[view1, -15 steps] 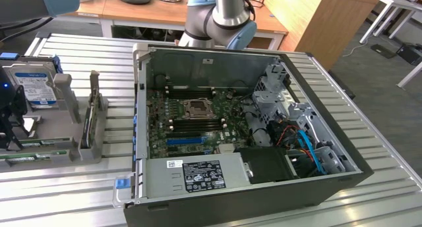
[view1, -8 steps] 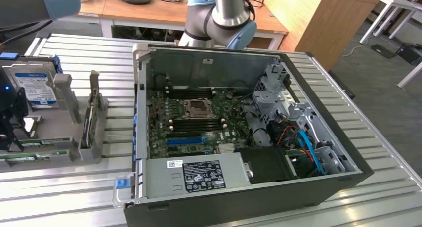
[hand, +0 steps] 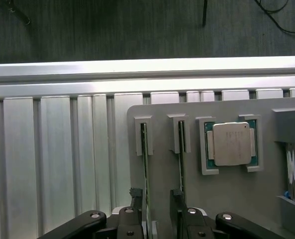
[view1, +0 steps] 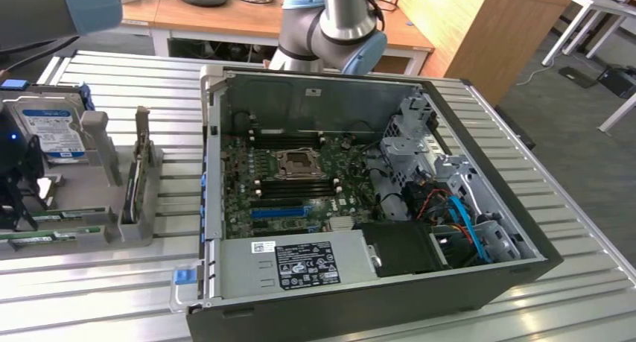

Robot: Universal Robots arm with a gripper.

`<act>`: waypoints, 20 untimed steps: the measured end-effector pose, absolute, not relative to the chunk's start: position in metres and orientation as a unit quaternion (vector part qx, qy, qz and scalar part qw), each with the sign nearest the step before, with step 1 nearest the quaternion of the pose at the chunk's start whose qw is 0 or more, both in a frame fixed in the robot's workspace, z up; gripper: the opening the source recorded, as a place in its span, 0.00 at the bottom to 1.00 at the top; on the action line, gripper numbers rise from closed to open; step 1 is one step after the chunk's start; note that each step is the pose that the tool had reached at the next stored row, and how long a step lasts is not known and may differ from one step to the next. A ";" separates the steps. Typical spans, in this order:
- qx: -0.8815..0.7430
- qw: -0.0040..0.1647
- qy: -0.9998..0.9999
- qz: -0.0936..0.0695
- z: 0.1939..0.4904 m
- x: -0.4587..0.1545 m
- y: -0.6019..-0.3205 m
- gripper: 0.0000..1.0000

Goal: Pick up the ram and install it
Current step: 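Pick up the ram and move it above insertion slot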

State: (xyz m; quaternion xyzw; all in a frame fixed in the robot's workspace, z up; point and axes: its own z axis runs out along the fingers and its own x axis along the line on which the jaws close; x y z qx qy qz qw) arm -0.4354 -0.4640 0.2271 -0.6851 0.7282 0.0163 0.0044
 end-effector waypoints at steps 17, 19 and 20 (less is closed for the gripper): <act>-0.685 0.004 0.728 0.016 0.220 -0.435 -0.468 0.36; -0.685 0.004 0.728 0.016 0.218 -0.435 -0.468 0.36; -0.685 0.004 0.728 0.016 0.217 -0.435 -0.468 0.36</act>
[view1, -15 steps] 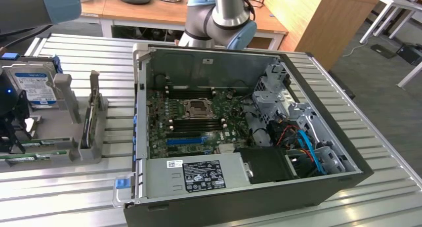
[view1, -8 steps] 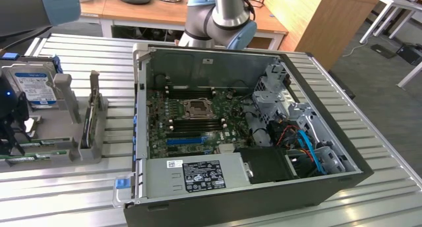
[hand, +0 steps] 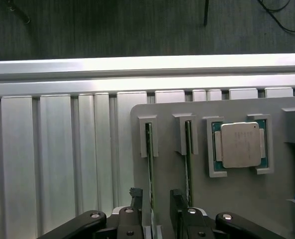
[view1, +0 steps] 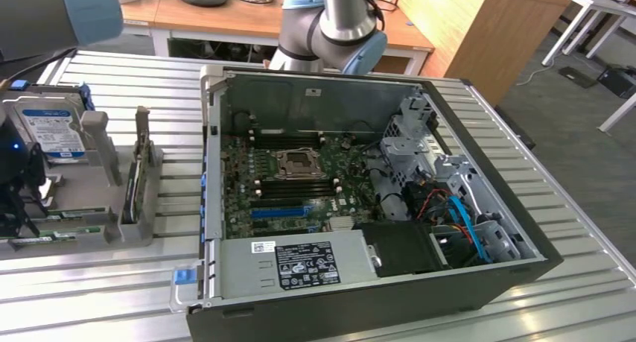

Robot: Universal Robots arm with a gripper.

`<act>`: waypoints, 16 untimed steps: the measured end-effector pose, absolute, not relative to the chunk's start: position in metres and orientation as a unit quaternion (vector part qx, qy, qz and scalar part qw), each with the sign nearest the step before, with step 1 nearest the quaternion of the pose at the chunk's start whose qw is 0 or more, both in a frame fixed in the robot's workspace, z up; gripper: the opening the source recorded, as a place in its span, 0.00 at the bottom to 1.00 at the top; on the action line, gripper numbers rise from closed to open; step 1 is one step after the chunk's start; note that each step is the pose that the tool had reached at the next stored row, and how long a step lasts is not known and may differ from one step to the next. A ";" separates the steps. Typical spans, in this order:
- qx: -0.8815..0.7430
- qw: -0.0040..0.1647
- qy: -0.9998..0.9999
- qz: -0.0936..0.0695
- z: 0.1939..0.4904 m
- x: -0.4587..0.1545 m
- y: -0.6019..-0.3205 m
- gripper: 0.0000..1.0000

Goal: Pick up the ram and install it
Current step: 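Pick up the ram and move it above insertion slot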

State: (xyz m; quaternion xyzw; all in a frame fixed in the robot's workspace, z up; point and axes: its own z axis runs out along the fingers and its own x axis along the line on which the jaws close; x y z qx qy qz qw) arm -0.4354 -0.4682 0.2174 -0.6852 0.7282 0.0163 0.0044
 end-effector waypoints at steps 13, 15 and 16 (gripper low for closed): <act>-0.685 0.004 0.728 0.016 0.208 -0.435 -0.468 0.36; -0.685 0.004 0.728 0.016 0.207 -0.435 -0.468 0.36; -0.685 0.004 0.728 0.016 0.206 -0.435 -0.468 0.36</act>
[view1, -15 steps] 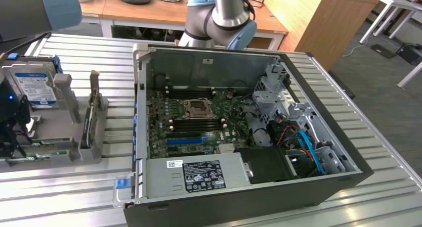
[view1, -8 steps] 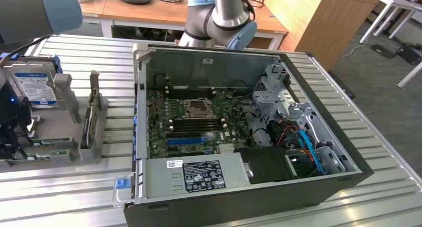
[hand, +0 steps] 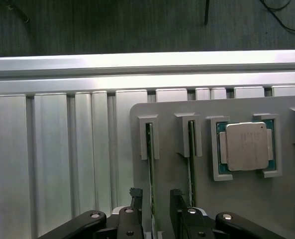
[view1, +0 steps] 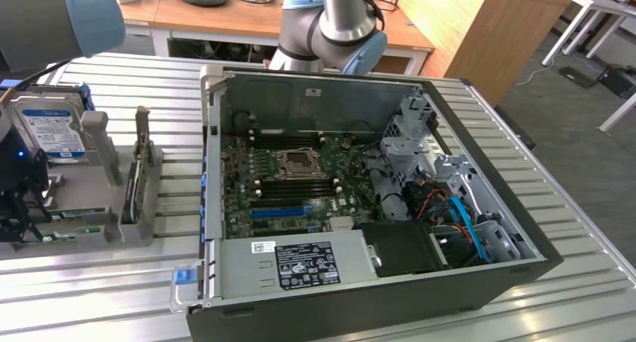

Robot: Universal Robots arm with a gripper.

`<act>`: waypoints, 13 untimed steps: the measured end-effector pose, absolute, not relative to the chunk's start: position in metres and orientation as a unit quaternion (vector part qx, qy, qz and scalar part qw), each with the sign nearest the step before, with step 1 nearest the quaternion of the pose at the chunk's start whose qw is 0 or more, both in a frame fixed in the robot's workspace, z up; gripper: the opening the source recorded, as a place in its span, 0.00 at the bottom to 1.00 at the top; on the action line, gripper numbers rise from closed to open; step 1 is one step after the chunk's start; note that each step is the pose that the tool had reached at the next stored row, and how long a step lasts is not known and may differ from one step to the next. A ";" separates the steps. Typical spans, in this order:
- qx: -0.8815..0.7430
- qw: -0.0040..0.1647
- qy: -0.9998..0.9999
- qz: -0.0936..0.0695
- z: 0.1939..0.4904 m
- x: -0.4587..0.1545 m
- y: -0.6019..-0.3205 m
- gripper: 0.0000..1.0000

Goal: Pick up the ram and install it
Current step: 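Pick up the ram and move it above insertion slot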

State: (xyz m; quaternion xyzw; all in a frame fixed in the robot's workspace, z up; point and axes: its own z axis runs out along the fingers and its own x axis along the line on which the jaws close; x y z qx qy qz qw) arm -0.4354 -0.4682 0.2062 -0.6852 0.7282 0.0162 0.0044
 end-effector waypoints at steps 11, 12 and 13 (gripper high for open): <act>-0.685 0.004 0.728 0.016 0.205 -0.433 -0.468 0.36; -0.685 0.004 0.728 0.016 0.205 -0.432 -0.468 0.36; -0.685 0.004 0.728 0.016 0.205 -0.432 -0.468 0.36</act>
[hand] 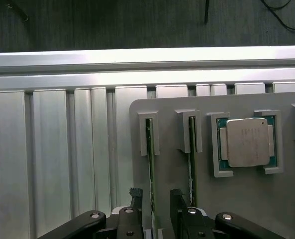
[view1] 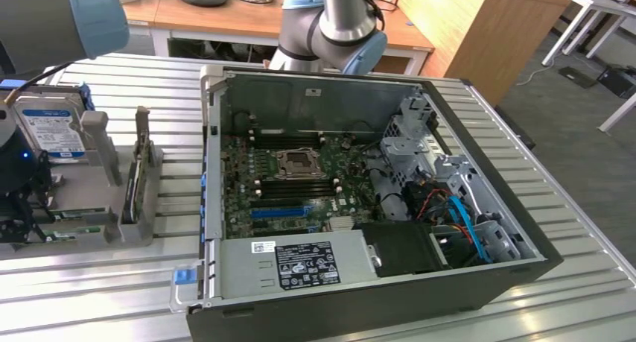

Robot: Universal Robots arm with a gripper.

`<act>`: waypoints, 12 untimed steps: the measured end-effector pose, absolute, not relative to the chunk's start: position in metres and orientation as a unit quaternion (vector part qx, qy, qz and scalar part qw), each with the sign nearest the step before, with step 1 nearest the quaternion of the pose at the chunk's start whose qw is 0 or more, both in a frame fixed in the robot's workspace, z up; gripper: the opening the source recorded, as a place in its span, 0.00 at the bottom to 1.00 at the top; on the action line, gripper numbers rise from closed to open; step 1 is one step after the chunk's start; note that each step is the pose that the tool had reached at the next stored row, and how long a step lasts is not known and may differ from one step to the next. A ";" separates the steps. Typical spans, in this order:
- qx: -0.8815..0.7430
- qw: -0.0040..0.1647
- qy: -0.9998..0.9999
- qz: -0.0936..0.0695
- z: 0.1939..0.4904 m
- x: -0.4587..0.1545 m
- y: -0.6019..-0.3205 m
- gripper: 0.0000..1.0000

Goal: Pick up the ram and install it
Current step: 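Pick up the ram and move it above insertion slot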

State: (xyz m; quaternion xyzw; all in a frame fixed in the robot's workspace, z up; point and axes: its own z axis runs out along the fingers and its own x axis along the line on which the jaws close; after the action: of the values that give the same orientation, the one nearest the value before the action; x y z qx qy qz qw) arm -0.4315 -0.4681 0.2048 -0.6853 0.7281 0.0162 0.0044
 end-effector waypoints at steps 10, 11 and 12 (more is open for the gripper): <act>-0.697 0.004 0.717 0.016 0.205 -0.428 -0.468 0.36; -0.698 0.004 0.716 0.016 0.205 -0.428 -0.468 0.36; -0.698 0.004 0.716 0.016 0.205 -0.428 -0.468 0.36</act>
State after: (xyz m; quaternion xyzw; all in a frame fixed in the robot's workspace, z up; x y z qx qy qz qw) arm -0.4283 -0.4682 0.2049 -0.6978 0.7161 0.0163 0.0040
